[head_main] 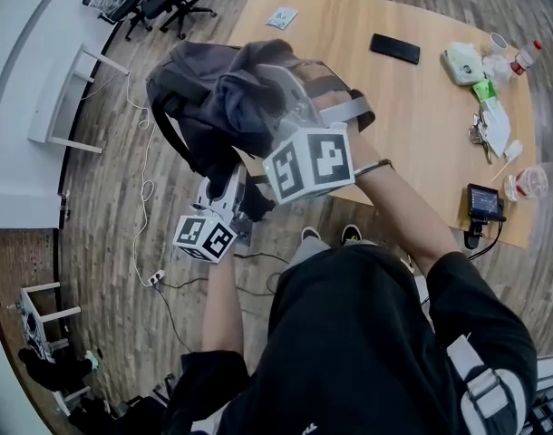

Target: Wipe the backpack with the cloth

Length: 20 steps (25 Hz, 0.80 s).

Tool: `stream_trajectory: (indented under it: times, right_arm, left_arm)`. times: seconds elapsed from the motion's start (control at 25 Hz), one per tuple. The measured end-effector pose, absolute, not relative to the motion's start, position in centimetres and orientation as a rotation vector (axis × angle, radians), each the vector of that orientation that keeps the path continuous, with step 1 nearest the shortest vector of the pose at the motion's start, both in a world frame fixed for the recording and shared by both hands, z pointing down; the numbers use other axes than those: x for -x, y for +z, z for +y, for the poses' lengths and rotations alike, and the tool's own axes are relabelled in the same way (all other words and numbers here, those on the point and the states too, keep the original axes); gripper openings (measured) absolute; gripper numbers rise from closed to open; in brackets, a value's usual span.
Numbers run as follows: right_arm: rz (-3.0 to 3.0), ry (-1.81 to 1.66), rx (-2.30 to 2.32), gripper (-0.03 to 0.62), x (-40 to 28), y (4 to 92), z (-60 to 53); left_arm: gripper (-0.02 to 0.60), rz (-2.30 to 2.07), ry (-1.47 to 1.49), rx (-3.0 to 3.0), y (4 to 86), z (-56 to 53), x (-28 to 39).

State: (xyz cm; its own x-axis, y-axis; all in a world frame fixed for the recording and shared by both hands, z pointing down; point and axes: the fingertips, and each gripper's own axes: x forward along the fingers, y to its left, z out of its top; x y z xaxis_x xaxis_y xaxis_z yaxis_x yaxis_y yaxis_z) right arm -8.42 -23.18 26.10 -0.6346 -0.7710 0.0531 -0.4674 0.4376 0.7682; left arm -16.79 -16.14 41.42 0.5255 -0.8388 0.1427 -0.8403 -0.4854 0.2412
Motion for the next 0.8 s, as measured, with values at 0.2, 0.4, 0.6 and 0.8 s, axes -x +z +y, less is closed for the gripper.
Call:
stream_trajectory:
  times: [0.2,0.4,0.6,0.8]
  right_arm:
    - [-2.300,-1.187,-0.917,0.041,10.9,27.4,-20.1]
    - [-2.339,-1.108,-0.884,0.040,9.4,31.5,-17.3]
    - [-2.368,-0.928,-0.881,0.040,8.2,36.8,-16.8]
    - [-2.242,-0.481,-0.656,0.040,7.8,52.6,-16.4]
  left_arm:
    - [0.081,-1.423,-0.011,-2.439,42.1,-15.5,17.2]
    - [0.081,-1.431,0.012,-2.446,41.7,-15.0,17.5]
    - [0.081,-1.414,0.000,-2.450,41.6,-15.4,17.0]
    - [0.081,-1.401,0.001,-2.455,41.4,-15.5,16.5]
